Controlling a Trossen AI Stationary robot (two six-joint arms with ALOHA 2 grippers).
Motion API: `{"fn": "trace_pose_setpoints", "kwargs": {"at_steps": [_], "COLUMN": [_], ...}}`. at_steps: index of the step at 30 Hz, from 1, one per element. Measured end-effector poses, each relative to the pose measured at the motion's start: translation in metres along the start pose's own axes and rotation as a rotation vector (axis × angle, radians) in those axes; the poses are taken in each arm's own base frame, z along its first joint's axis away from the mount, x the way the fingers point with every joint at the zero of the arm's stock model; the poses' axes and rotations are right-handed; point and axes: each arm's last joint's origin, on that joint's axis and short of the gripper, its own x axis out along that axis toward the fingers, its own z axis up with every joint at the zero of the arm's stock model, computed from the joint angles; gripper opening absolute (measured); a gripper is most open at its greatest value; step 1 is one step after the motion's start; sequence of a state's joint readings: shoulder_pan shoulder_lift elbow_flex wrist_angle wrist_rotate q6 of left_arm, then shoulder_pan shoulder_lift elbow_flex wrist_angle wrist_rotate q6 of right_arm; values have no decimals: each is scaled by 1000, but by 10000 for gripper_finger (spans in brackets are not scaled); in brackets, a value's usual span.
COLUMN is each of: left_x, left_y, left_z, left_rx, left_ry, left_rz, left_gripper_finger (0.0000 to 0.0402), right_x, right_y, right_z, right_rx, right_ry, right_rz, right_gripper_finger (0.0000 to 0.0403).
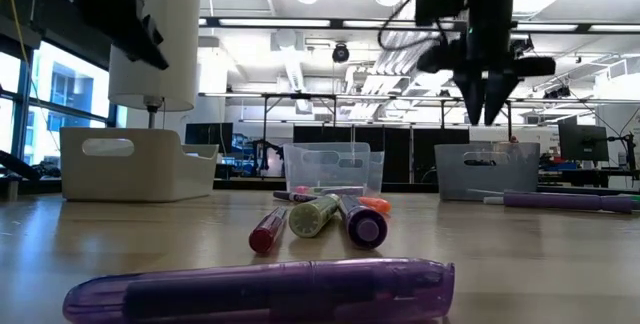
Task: Pick & Place Markers
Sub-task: Put the green highlighter into the gray bin
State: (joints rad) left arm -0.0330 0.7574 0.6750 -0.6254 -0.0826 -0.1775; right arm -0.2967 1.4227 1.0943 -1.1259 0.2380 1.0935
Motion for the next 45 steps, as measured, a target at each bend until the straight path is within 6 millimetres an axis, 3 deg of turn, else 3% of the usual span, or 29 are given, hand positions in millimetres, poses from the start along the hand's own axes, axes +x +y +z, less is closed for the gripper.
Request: {"fn": "trace_pose_setpoints", "kwargs": {"at_steps": [8,14,19,25,31,36,40,45], "left_x": [11,29,58,104,154,197,225,244], "left_y": [-2,-18,-42,-66,-88,-103,-108,-110], "left_z": [20,43,67,107,129,133,121,106], "left_rx": [-178,-273,-320,-445,-570,-612,-659,-693], "left_ry": [-169,-289,-219,-27,235,375,477,557], "left_rz": [36,82,278,330,316,221,218,224], "left_gripper_finger": [166,178,178,178,178,178,179,179], "right_x": [-48,-70,-76,-77,-77,-77,-77,-77], "right_y": [-12,-20,-21,-21,-21,-21,-21,-21], "right_z": [-34,-55,-65,-69,-70,-70,-70,-70], "right_rx": [-138,-239,-342,-436,-518,-551,-556,-556], "right_ry": [-158,-234,-262,-274,-282,-283,-280,-279], "right_rz": [161,255,273,273,264,257,257,257], "right_gripper_finger": [84,79,74,74,74,74,74,74]}}
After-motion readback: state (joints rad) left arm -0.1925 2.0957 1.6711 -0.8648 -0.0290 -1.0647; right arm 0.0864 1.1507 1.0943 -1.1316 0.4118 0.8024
